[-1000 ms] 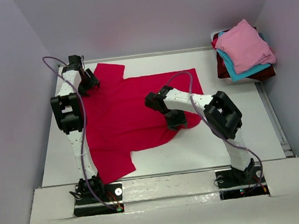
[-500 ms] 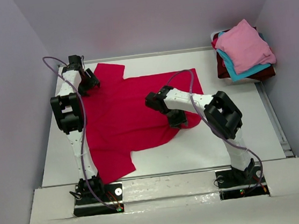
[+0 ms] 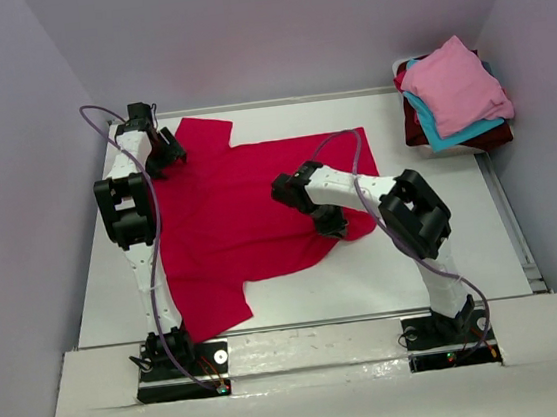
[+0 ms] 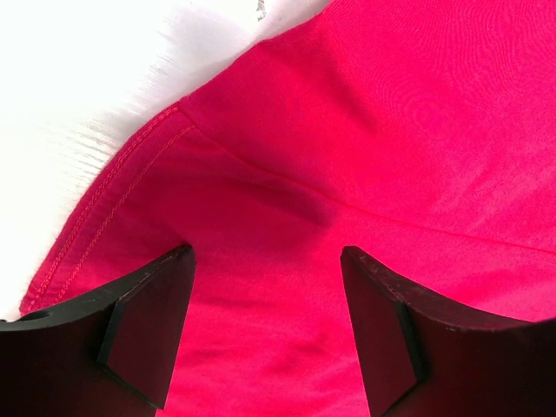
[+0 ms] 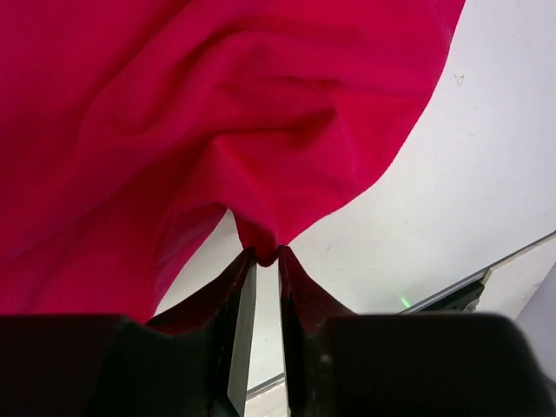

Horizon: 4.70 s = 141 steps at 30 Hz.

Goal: Fold and stack the t-shirts
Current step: Flatten the tshirt out

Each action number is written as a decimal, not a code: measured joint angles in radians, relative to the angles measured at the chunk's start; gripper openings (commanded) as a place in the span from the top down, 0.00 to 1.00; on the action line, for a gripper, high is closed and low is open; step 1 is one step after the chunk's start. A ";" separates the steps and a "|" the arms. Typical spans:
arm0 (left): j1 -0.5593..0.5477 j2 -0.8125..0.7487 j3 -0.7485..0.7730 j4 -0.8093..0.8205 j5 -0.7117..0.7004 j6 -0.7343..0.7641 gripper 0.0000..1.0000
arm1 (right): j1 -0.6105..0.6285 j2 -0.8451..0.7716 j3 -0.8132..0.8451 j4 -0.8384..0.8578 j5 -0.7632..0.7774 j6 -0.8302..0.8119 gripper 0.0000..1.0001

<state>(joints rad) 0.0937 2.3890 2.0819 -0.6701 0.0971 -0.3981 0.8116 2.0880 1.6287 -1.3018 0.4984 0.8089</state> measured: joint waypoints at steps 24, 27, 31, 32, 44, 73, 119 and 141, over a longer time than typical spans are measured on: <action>0.009 0.000 0.000 0.000 0.005 0.000 0.20 | 0.000 -0.145 -0.101 -0.025 0.018 0.060 0.92; 0.009 0.000 0.000 0.000 0.005 0.000 0.20 | 0.000 -0.158 -0.117 -0.024 0.017 0.061 0.92; 0.009 0.000 0.000 0.000 0.006 0.000 0.20 | 0.000 -0.168 -0.151 -0.026 0.011 0.066 0.91; 0.009 0.000 0.000 0.000 0.006 0.000 0.20 | 0.000 -0.169 -0.161 -0.026 0.005 0.071 0.91; 0.009 0.000 0.000 0.000 0.008 0.000 0.20 | 0.000 -0.233 -0.293 -0.027 -0.044 0.124 0.84; 0.009 0.000 0.000 0.000 0.008 0.000 0.20 | 0.000 -0.289 -0.422 -0.023 -0.120 0.190 0.62; 0.018 0.002 0.000 0.000 0.034 0.005 0.20 | -0.059 -0.482 -0.475 -0.021 -0.103 0.313 0.55; 0.019 0.002 0.000 0.000 0.034 0.008 0.20 | -0.182 -0.207 -0.332 0.207 -0.217 0.119 0.55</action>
<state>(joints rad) 0.1131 2.3909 2.0819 -0.6701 0.1310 -0.3901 0.6296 1.8812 1.2972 -1.0950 0.2813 0.9279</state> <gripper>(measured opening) 0.797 0.453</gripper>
